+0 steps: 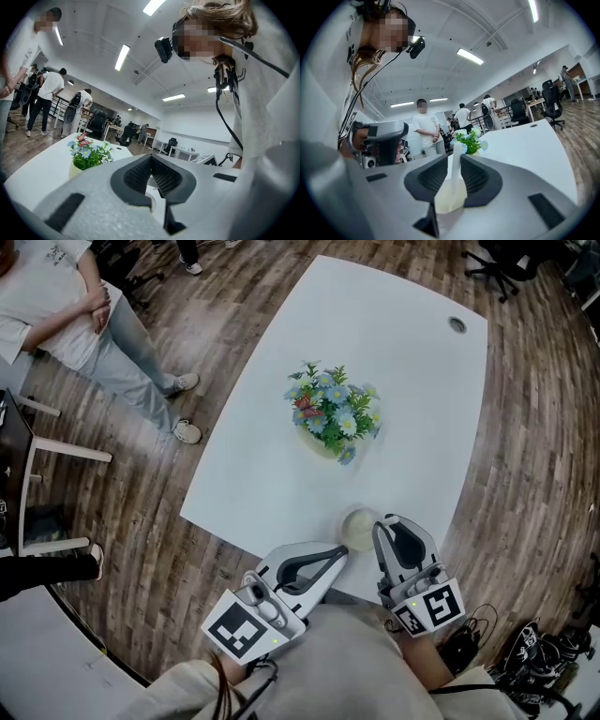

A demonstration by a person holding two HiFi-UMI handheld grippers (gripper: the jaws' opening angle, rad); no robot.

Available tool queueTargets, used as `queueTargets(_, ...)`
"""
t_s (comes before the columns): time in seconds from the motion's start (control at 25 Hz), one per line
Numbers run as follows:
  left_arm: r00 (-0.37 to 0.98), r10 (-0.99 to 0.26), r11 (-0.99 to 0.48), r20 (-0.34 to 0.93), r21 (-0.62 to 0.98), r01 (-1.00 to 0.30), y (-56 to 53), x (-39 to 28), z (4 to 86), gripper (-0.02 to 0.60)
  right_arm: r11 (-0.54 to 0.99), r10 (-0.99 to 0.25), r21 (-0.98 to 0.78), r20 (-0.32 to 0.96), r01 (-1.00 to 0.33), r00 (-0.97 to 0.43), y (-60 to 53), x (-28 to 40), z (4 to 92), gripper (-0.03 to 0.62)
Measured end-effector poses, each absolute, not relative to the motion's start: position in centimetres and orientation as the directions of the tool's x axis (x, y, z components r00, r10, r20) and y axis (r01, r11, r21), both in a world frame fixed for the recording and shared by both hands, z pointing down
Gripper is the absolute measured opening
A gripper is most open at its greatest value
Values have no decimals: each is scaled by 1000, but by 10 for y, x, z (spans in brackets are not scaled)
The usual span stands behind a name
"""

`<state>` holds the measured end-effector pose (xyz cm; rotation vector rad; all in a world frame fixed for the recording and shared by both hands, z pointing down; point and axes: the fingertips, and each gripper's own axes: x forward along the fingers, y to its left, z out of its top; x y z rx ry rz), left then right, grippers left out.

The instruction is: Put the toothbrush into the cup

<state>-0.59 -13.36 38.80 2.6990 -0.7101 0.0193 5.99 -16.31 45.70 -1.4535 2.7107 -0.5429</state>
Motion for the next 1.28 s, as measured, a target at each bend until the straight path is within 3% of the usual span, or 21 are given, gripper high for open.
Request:
queueTargets(0.76,872,-480,-813,97,324,-483,-126,-4,386,8,408,-869,-300,162,-862,-467,-176,95,457,80)
queueTargets(1.28,869,-488,-816,85,308,-488,-122,4,378,8,399,-893,-266,102,-877,-438,-183,109,424,80)
